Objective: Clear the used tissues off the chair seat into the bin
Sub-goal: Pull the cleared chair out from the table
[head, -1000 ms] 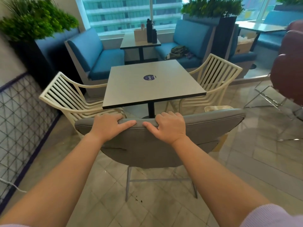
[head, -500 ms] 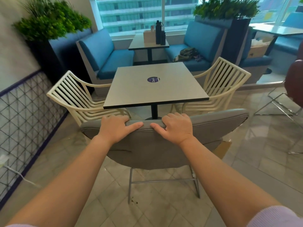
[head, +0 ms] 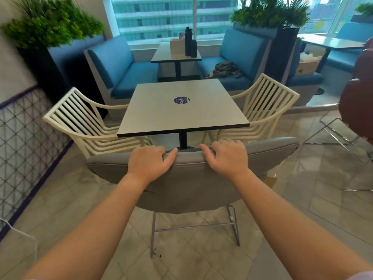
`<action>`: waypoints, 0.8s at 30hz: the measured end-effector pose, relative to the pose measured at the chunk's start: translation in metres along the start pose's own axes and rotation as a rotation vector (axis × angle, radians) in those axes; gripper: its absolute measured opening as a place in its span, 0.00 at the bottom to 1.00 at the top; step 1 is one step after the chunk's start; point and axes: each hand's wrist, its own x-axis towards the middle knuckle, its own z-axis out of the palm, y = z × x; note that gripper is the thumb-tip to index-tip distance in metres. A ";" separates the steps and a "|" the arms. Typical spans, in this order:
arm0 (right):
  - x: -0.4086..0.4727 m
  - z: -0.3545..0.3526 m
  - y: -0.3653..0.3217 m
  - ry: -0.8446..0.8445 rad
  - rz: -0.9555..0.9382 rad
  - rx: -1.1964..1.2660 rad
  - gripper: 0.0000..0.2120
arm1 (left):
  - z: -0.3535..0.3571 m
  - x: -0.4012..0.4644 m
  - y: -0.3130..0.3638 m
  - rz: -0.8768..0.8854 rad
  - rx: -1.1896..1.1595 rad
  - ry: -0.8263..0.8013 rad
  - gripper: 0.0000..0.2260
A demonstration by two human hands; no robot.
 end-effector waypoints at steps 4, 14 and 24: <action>0.006 0.008 -0.002 0.049 0.000 0.000 0.24 | 0.004 0.008 -0.006 0.017 0.012 0.010 0.26; 0.035 0.031 -0.002 0.040 0.015 0.012 0.21 | 0.025 0.040 -0.027 -0.008 0.003 -0.004 0.28; 0.063 0.054 0.012 0.034 0.023 0.013 0.20 | 0.045 0.072 -0.032 -0.036 -0.035 -0.023 0.30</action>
